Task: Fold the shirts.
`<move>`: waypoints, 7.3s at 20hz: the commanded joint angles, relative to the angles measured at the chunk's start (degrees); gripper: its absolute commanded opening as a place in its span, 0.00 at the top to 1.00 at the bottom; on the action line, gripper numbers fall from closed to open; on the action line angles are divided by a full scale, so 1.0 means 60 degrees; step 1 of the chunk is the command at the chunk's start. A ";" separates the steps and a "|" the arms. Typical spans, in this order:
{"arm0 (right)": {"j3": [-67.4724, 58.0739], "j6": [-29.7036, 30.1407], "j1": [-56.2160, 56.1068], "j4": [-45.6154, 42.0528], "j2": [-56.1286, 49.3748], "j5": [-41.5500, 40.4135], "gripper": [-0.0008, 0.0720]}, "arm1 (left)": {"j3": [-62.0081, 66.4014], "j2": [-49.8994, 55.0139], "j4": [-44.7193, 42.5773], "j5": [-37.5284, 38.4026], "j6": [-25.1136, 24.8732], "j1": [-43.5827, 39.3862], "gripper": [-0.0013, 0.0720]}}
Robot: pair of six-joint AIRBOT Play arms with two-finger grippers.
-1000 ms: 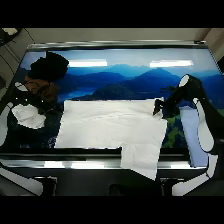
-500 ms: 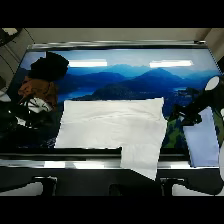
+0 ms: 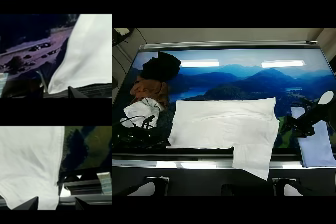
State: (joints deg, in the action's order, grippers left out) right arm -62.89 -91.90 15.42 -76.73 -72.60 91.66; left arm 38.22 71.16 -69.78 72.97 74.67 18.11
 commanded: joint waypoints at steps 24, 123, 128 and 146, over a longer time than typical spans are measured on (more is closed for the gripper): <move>0.6331 0.0936 0.0004 0.2076 0.1829 -0.4313 0.37 | -0.0419 0.0000 0.1137 -0.0550 -0.0200 -0.0015 0.94; -0.2426 -0.1264 -0.5056 0.5479 -0.0339 -0.5264 0.92 | 0.7238 -0.0193 0.3442 -0.2193 0.0710 -0.2885 0.95; -0.2426 -0.0976 -0.6309 0.7479 -0.2645 -0.6900 0.92 | 0.7213 -0.2098 0.3439 -0.1610 0.0729 -0.1224 0.95; -0.1319 -0.2157 -0.2586 0.1661 -0.2215 -0.1767 0.04 | 0.5020 -0.2594 0.3016 -0.1614 0.0692 -0.1545 0.94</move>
State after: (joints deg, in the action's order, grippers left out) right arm -74.91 -102.28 -5.06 -59.31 -87.05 74.70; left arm 69.82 55.61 -51.46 63.46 78.87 8.86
